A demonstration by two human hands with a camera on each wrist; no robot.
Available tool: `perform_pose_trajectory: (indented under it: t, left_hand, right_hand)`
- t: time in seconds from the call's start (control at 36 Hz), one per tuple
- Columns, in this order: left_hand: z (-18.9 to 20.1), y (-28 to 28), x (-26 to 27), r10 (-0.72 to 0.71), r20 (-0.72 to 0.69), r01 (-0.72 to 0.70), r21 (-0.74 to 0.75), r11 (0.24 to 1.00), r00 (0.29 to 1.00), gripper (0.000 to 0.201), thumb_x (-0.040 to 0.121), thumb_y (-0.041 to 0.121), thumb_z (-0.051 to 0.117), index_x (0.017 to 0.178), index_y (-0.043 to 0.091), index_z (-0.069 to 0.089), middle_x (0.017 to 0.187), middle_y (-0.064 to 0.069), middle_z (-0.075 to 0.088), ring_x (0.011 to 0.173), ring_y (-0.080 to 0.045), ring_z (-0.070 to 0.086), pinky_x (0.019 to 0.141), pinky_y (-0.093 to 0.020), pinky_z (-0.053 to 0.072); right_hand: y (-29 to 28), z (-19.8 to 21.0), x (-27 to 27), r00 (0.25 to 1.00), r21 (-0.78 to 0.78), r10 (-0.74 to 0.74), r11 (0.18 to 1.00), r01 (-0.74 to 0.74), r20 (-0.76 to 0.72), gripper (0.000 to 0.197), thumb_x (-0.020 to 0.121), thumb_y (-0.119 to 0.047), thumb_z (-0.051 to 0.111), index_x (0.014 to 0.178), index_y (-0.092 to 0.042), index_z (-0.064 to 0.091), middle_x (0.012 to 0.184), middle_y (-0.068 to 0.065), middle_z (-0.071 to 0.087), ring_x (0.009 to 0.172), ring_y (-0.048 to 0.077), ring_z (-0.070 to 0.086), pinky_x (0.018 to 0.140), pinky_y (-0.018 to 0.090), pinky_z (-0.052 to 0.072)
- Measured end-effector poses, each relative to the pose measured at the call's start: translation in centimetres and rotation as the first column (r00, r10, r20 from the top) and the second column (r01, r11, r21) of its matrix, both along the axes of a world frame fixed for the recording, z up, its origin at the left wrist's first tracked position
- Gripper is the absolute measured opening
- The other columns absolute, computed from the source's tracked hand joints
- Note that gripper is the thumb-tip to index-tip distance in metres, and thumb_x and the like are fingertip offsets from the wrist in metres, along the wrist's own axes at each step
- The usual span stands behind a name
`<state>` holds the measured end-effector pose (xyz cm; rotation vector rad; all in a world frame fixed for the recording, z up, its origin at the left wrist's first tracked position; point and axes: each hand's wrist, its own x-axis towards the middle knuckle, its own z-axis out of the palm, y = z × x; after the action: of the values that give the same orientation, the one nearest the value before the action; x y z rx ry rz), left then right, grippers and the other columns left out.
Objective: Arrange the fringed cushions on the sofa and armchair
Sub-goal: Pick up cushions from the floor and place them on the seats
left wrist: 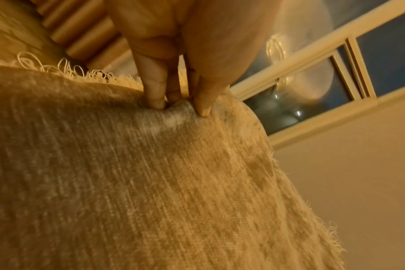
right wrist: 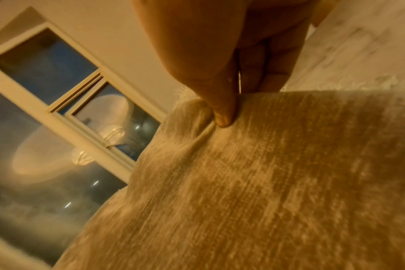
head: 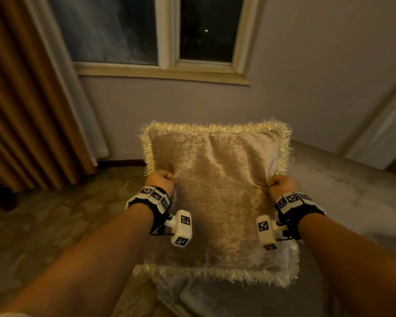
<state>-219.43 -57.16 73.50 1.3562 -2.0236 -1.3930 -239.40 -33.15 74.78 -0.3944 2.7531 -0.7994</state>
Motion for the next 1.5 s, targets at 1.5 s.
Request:
perform_pose_trajectory:
  t: [1.5]
  left_hand:
    - [-18.3,17.9,-39.8,-0.597,0.376,0.618,0.078,0.783,0.709,0.006,0.086,0.017,0.068,0.083,0.017,0.063,0.097,-0.007,0.064,0.095,-0.030,0.060,0.086,-0.029,0.047]
  right_hand:
    - [24.8,-18.0,-23.4,0.745,0.241,-0.623,0.781,0.577,0.238,0.019,0.084,-0.003,0.059,0.074,-0.019,0.062,0.085,0.009,0.062,0.066,0.020,0.053,0.066,0.027,0.045]
